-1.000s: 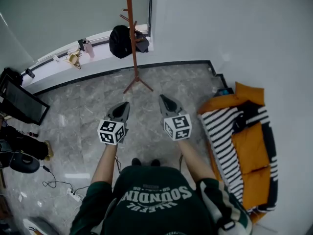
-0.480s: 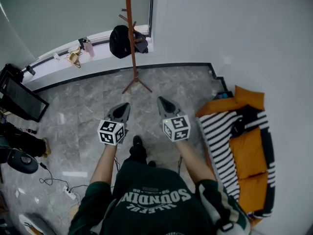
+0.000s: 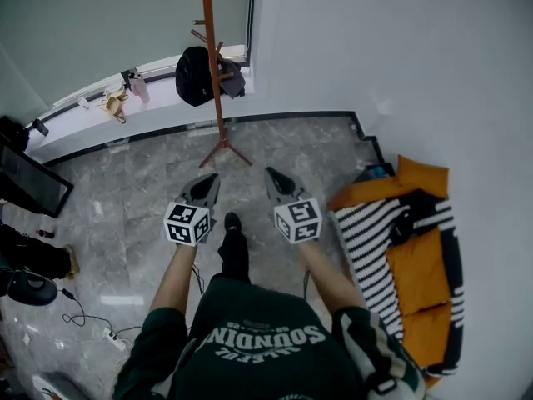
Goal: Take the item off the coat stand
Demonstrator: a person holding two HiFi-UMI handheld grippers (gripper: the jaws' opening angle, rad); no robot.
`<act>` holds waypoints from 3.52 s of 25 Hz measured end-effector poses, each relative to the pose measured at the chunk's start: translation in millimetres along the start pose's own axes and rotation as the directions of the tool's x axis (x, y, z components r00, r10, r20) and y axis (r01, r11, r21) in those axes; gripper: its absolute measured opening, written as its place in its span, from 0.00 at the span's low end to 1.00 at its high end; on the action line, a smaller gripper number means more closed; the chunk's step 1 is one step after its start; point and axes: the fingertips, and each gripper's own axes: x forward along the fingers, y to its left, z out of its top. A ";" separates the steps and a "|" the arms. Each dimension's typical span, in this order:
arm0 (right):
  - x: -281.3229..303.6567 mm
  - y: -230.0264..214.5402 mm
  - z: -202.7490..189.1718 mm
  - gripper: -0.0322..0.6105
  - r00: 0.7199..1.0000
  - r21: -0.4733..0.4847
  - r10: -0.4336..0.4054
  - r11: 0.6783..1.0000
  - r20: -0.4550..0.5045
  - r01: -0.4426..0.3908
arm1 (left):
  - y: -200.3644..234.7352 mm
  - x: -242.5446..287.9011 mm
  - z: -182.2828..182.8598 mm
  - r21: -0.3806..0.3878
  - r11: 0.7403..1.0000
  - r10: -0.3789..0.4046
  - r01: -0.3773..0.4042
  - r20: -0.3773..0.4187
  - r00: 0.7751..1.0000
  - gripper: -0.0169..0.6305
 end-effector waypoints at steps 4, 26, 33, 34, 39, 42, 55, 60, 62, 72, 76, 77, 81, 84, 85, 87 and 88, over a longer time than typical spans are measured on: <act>44.6 -23.5 14.2 0.05 1.000 0.009 0.001 1.000 0.002 -0.001 | 31.0 40.9 16.3 0.001 1.000 -0.015 0.015 -0.009 1.000 0.03; 312.6 -126.4 70.3 0.05 0.997 -0.001 -0.003 1.000 -0.071 0.002 | 224.9 242.3 114.1 -0.004 0.998 -0.060 0.060 -0.023 0.998 0.03; 344.1 -143.4 74.3 0.05 0.998 0.006 0.023 1.000 -0.058 -0.023 | 240.3 270.5 122.5 -0.017 0.999 -0.041 0.041 -0.008 0.999 0.03; 347.8 -145.4 74.3 0.05 0.998 0.002 0.032 0.999 -0.055 -0.032 | 241.2 274.1 123.1 -0.019 0.999 -0.034 0.034 -0.007 0.999 0.03; 372.8 -157.1 77.6 0.05 0.993 -0.026 0.106 0.994 -0.048 -0.108 | 245.2 292.5 128.9 -0.029 0.999 0.025 -0.026 -0.007 1.000 0.03; 392.9 -165.5 81.4 0.05 0.986 -0.019 0.162 0.987 -0.037 -0.162 | 248.0 301.7 136.6 -0.031 0.997 0.074 -0.074 0.000 0.997 0.03; 443.3 -212.5 107.5 0.05 0.917 -0.078 0.396 0.914 -0.038 -0.398 | 258.1 333.1 163.3 -0.131 0.930 0.349 -0.344 0.016 0.937 0.03; 447.7 -229.4 110.4 0.05 0.896 -0.089 0.443 0.892 -0.029 -0.443 | 254.4 341.3 165.2 -0.150 0.898 0.420 -0.413 0.013 0.907 0.03; 448.6 -234.5 110.4 0.05 0.886 -0.094 0.463 0.881 -0.034 -0.464 | 254.4 344.6 166.2 -0.157 0.887 0.441 -0.434 0.013 0.897 0.03; 450.1 -246.9 106.3 0.05 0.863 -0.119 0.504 0.855 -0.043 -0.505 | 251.8 354.0 162.2 -0.169 0.868 0.476 -0.466 0.017 0.879 0.03; 454.3 -251.3 110.5 0.05 0.856 -0.130 0.515 0.847 -0.036 -0.515 | 250.2 365.9 163.5 -0.144 0.881 0.455 -0.450 0.005 0.890 0.03; 456.1 -251.4 111.6 0.05 0.854 -0.131 0.519 0.845 -0.036 -0.519 | 250.4 368.0 164.5 -0.136 0.884 0.451 -0.447 0.005 0.892 0.03; 468.9 -250.6 113.6 0.05 0.848 -0.131 0.528 0.839 -0.039 -0.528 | 257.0 375.4 165.5 -0.131 0.887 0.448 -0.444 0.006 0.894 0.03; 478.7 -251.2 106.9 0.05 0.845 -0.141 0.532 0.834 -0.049 -0.533 | 258.4 384.1 157.3 -0.146 0.887 0.444 -0.439 -0.001 0.896 0.03; 481.9 -251.4 103.5 0.05 0.844 -0.148 0.534 0.831 -0.057 -0.536 | 258.4 387.1 153.3 -0.154 0.886 0.443 -0.438 -0.001 0.897 0.03; 487.5 -250.8 97.8 0.05 0.841 -0.155 0.537 0.827 -0.067 -0.540 | 259.3 391.7 143.6 -0.168 0.884 0.442 -0.436 -0.004 0.897 0.03; 490.3 -250.2 96.4 0.05 0.840 -0.156 0.539 0.826 -0.064 -0.542 | 261.0 393.4 138.2 -0.172 0.883 0.442 -0.437 -0.008 0.897 0.03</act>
